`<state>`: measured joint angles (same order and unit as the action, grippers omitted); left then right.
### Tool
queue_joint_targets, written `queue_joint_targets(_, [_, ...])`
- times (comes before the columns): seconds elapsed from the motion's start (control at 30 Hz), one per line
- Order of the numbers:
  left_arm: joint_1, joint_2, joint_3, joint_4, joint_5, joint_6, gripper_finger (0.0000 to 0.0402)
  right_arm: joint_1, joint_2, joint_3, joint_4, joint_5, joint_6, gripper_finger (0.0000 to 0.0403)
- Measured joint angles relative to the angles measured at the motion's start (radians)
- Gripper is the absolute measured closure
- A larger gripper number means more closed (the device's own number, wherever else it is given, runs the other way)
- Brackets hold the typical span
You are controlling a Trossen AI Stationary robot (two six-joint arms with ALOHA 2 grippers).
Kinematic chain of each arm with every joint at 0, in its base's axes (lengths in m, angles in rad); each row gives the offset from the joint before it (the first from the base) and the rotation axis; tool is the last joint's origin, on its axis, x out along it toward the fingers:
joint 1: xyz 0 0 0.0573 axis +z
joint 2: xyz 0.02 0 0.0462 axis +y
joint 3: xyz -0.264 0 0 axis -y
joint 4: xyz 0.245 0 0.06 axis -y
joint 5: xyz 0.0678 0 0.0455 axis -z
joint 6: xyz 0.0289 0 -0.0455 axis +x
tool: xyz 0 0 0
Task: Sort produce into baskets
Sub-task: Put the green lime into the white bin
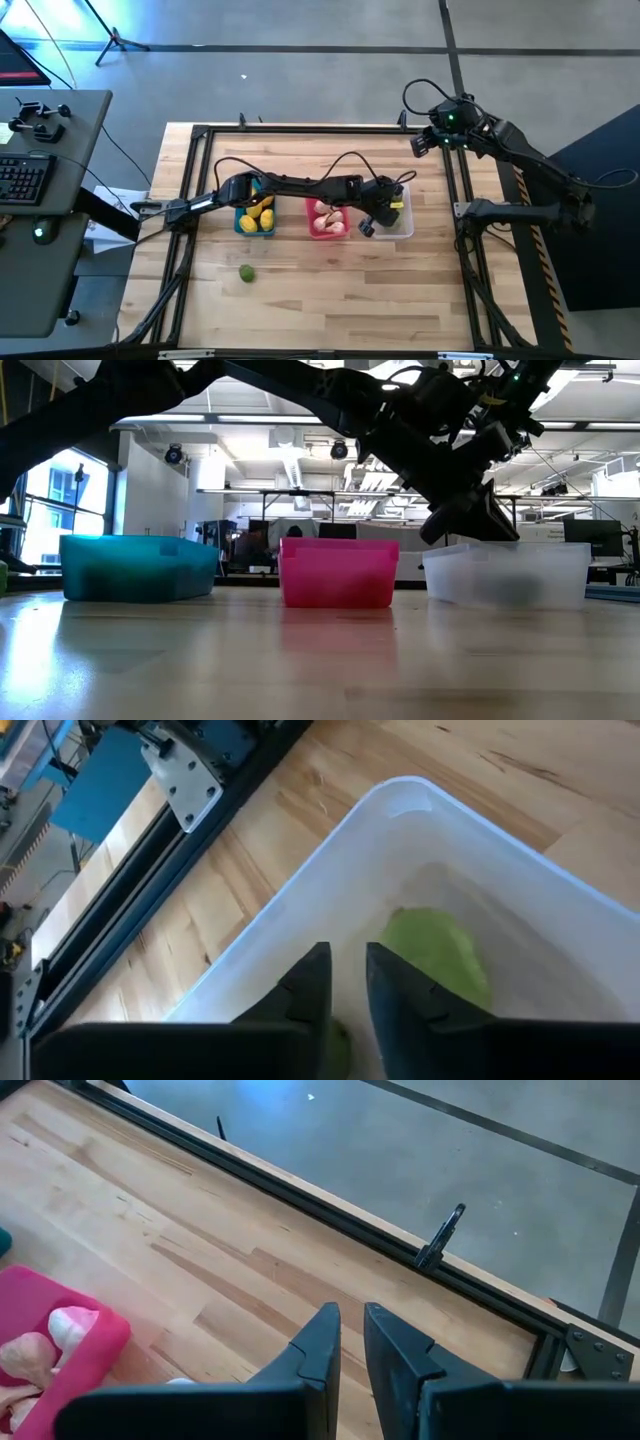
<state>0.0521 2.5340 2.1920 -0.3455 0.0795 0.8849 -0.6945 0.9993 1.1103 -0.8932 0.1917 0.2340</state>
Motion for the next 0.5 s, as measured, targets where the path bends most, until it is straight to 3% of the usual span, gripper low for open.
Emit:
queue_joint_targets(0.13, [0.0, 0.0, 0.0, 0.0, -0.013, -0.035, 0.0322, 0.0, 0.0, 0.0, 0.0, 0.0, 0.0, 0.0364])
queue_joint_targets(0.23, [-0.001, 0.0, 0.006, -0.001, -0.089, -0.036, 0.0319, 0.0, 0.0, 0.0, 0.0, 0.0, -0.009, 0.0364])
queue_joint_targets(0.33, [0.001, 0.0, 0.054, -0.057, -0.122, -0.074, 0.0343, 0.0, 0.0, 0.0, 0.0, -0.002, -0.02, 0.0364])
queue_joint_targets(0.43, [0.011, -0.001, 0.114, -0.148, -0.102, -0.173, 0.0388, 0.0, 0.0, 0.0, 0.0, -0.035, -0.053, 0.0364])
queue_joint_targets(0.5, [0.021, -0.001, 0.138, -0.188, -0.088, -0.263, 0.0395, 0.0, 0.0, 0.0, 0.0, -0.045, -0.067, 0.0364])
